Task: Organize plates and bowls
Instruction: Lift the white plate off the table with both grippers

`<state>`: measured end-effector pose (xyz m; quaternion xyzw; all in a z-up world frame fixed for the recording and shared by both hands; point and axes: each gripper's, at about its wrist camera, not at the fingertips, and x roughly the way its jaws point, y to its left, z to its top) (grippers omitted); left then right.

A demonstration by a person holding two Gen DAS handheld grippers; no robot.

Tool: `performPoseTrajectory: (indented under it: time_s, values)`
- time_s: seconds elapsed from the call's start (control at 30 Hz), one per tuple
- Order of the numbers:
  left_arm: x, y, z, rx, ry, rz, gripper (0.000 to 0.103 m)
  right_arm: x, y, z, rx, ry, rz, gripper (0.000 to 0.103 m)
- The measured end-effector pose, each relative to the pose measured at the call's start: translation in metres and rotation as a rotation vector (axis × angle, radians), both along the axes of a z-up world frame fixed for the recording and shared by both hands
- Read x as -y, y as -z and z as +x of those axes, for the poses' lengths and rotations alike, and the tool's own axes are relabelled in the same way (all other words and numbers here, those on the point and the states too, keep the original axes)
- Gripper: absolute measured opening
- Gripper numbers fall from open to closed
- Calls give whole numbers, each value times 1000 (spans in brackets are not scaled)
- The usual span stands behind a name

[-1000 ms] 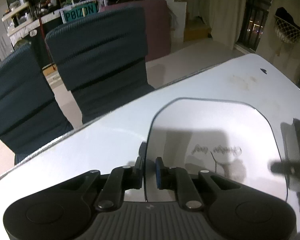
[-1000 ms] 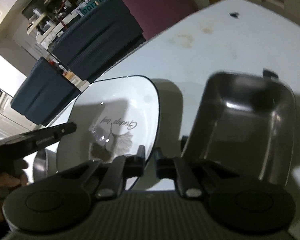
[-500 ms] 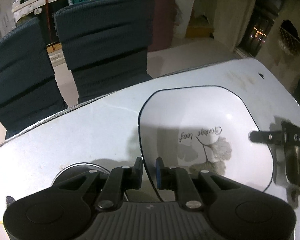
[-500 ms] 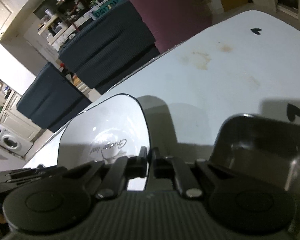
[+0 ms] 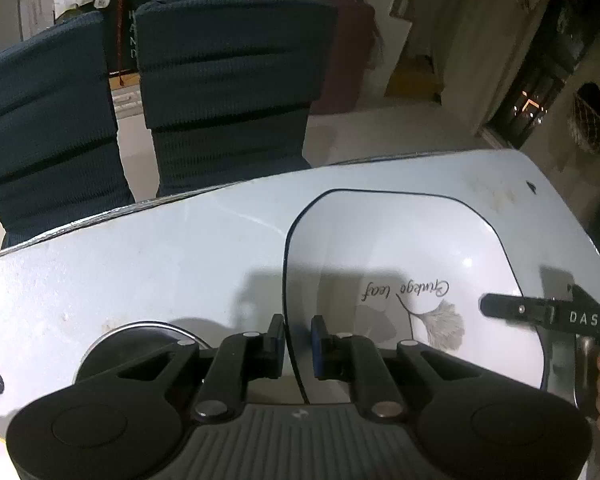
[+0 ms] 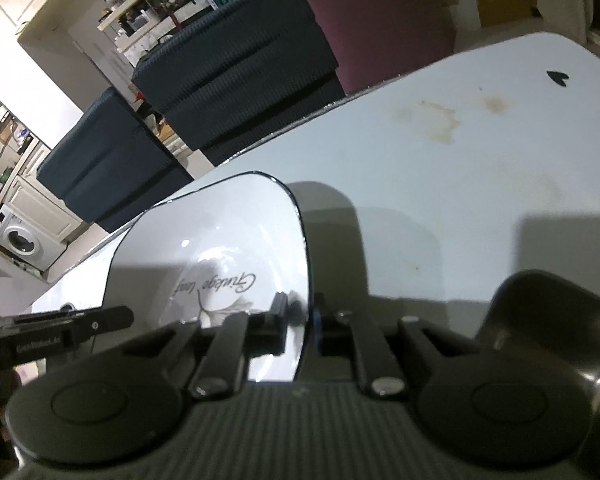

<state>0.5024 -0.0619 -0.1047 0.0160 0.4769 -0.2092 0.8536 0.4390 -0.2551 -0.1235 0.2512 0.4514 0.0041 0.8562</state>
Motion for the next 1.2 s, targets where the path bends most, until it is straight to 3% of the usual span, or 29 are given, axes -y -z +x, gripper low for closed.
performPoseTrajectory:
  time_s: [0.23,0.5,0.9,1.2]
  values:
    - [-1,-7,-10,21,-17,-40,12,6,-4,-10,15,6,-3,13]
    - [-10,-42,-36,88,-42,-72,11,10,-32,-25,70,-14,-5,13]
    - [-51,-109,-132,191,-151,-102,11,-18,-108,-83,190,-95,-11,11]
    - [-83,-138,-211,238,-194,-100,11,-42,-134,-146,238,-157,21,11]
